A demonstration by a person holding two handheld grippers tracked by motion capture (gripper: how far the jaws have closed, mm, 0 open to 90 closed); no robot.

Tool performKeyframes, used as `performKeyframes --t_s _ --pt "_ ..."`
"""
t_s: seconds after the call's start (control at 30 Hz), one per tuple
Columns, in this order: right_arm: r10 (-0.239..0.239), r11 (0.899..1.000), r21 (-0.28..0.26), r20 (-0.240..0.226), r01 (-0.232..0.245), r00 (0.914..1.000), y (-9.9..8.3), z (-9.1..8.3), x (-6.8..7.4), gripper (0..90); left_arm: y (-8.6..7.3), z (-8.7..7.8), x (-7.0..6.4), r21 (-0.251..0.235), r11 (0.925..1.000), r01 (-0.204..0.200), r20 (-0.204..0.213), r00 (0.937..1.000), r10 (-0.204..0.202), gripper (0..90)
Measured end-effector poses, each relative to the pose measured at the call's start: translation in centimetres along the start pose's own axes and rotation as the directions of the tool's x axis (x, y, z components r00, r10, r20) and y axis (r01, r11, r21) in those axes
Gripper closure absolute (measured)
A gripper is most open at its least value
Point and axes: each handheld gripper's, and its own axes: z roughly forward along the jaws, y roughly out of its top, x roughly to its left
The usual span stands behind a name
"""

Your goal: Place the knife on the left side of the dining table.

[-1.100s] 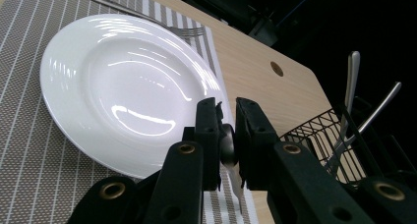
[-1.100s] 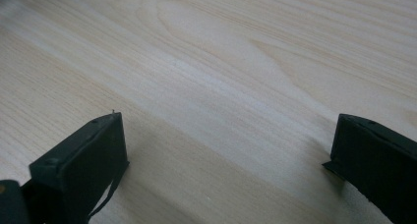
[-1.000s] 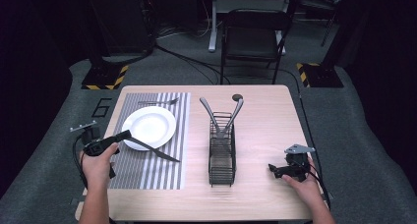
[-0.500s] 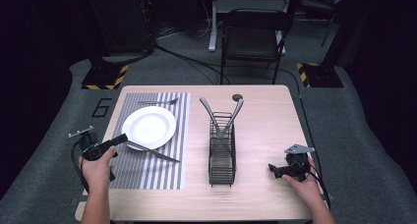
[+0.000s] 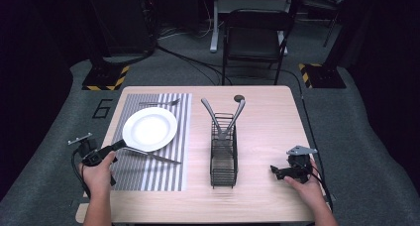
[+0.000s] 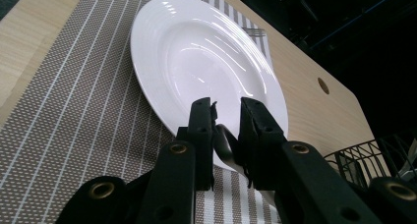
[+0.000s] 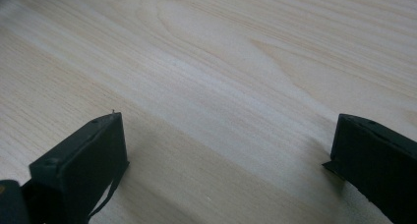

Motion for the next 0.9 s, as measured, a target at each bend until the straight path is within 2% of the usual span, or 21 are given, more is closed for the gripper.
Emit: performKeyframes --t_s 0.13,0.6,0.9 --pt "-0.003 1.0 -0.003 0.002 0.003 1.0 0.0 0.0 0.0 0.0 -0.3 0.2 0.6 0.0 0.9998 0.022 -0.004 0.9997 -0.022 75.4" --pt "-0.001 1.0 0.0 0.002 0.001 1.0 0.0 0.0 0.0 0.0 -1.2 0.7 2.4 0.007 0.9982 0.06 -0.017 0.998 -0.06 73.7" --pt "-0.002 1.0 -0.003 0.002 0.002 1.0 0.0 0.0 0.0 0.0 -1.9 1.4 3.8 0.022 0.9967 0.078 -0.046 0.9959 -0.077 71.9"
